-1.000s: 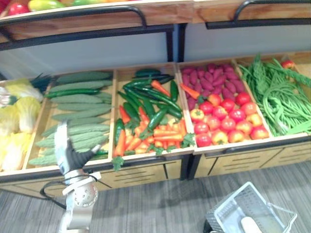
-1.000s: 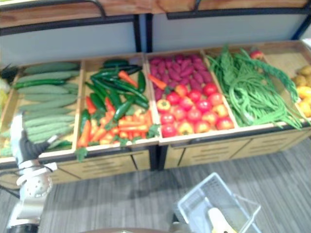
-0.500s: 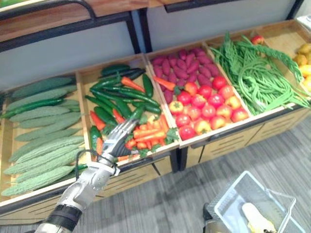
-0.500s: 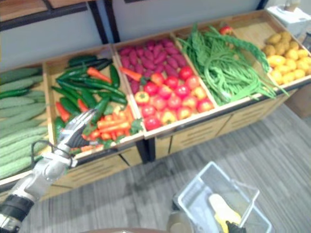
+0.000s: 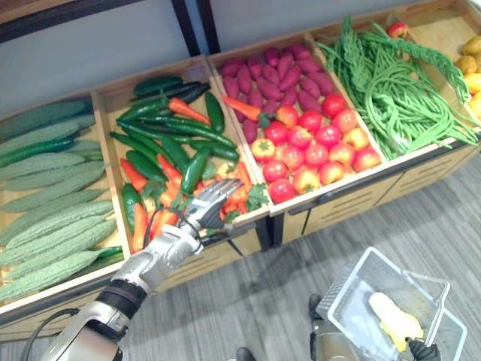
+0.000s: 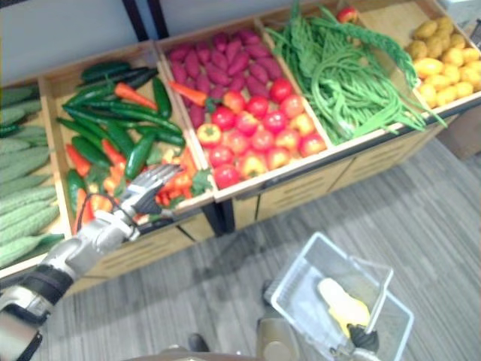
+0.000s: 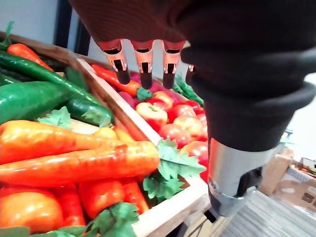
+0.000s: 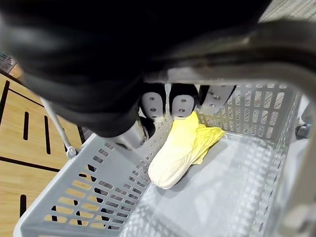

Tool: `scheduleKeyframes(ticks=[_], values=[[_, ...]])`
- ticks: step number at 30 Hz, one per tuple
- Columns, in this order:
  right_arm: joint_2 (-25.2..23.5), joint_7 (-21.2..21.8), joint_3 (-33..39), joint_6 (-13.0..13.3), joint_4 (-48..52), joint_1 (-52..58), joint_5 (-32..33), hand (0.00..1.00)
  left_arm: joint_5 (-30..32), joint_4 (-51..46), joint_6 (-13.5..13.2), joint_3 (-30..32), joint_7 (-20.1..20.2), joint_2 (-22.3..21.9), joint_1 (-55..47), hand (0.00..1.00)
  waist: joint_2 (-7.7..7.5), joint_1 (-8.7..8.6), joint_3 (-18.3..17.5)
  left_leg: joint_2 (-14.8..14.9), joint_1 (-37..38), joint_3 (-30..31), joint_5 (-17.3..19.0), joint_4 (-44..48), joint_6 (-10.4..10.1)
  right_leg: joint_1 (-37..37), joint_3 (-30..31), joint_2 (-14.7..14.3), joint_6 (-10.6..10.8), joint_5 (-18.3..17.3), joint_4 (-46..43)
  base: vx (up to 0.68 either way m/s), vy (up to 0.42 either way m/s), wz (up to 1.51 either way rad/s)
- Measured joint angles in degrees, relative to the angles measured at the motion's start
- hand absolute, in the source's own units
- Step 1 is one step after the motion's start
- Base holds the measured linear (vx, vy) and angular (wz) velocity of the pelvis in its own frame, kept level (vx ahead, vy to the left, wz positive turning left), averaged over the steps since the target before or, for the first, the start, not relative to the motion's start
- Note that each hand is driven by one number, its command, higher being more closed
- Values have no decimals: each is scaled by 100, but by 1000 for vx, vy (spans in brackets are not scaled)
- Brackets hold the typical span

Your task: Pick vegetable in the basket

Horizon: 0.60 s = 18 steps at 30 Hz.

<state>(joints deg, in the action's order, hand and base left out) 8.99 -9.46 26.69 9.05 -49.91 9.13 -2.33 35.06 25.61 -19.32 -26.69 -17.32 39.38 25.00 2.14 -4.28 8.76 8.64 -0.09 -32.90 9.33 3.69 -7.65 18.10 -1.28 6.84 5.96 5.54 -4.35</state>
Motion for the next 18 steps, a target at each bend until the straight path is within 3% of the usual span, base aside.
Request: scheduleKeyframes(ticks=[4,18], values=[[1,-17,-15,2,98,-4,0,100,9,125,207,8,-64,-107,315,0,-19,122,98,36,-92,-70,-1,83,-1,71,-6,-4,-8,6,-2,9,-43,2],[0,-148,-76,-3,130,-47,3,100,176,339,479,242,-230,-199,734,0,-98,212,251,97,-385,40,-2,250,0,183,-165,59,-6,6,-1,-16,-34,7]])
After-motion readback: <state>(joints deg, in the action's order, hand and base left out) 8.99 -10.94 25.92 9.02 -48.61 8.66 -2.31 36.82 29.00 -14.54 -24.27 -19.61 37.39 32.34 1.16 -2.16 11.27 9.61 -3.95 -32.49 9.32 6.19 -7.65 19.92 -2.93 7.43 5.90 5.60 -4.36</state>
